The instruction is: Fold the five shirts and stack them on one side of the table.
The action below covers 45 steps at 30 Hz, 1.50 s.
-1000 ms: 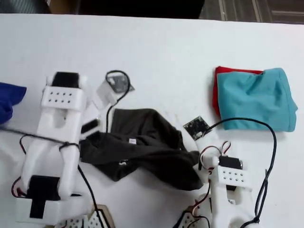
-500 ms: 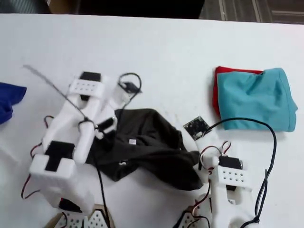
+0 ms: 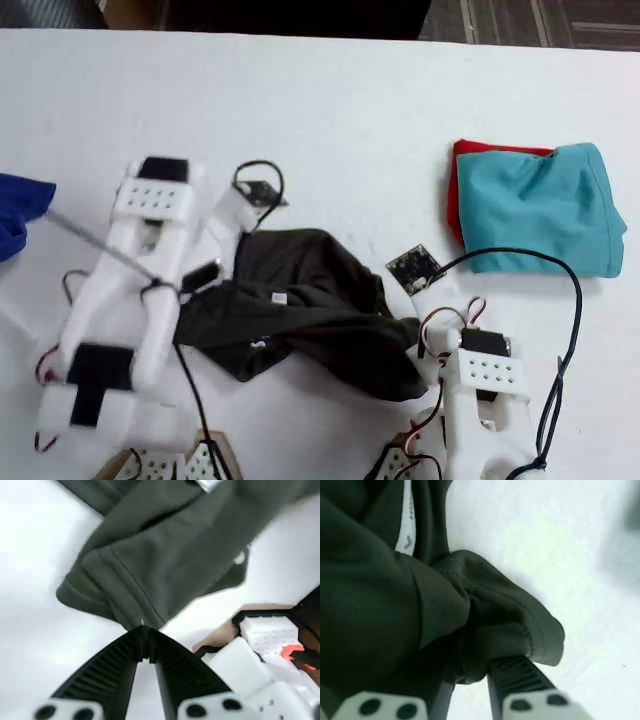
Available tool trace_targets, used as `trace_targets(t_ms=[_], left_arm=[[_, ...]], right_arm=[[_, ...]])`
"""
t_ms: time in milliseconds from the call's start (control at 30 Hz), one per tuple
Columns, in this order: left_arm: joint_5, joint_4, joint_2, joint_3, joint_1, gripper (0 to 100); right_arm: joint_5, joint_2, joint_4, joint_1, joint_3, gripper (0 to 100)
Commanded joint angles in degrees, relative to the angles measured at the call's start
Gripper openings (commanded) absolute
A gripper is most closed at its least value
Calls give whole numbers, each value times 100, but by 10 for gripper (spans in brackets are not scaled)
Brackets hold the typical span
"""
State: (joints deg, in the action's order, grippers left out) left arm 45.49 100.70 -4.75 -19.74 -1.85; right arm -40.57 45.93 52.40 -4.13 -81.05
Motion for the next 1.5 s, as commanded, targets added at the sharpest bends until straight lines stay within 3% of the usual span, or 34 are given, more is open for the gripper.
trace_targets(t_ms=[0,100,267,667,800,967,1167,1467], left_arm=[[202,-123,-756,-382,-18,30],[-97,-958,-686,-400,-53,59],[-1407,-2110,132,-400,-53,255],[-1495,-2312,1705,154,-26,181],[-1486,-2075,1705,224,-26,15],[-1468,-1908,1697,541,-62,27],[-1512,-1090,1714,2369,-185,27],[-1749,185,1697,5393,-404,27]], right_arm=[[18,31,-198,84,-26,22],[18,22,-198,84,-26,22],[18,-4,-198,84,-26,22],[18,-4,-198,84,-26,22],[18,-4,-198,84,-26,22],[26,40,-356,84,105,22],[466,-268,426,347,2110,21],[949,-3037,2202,1112,6848,22]])
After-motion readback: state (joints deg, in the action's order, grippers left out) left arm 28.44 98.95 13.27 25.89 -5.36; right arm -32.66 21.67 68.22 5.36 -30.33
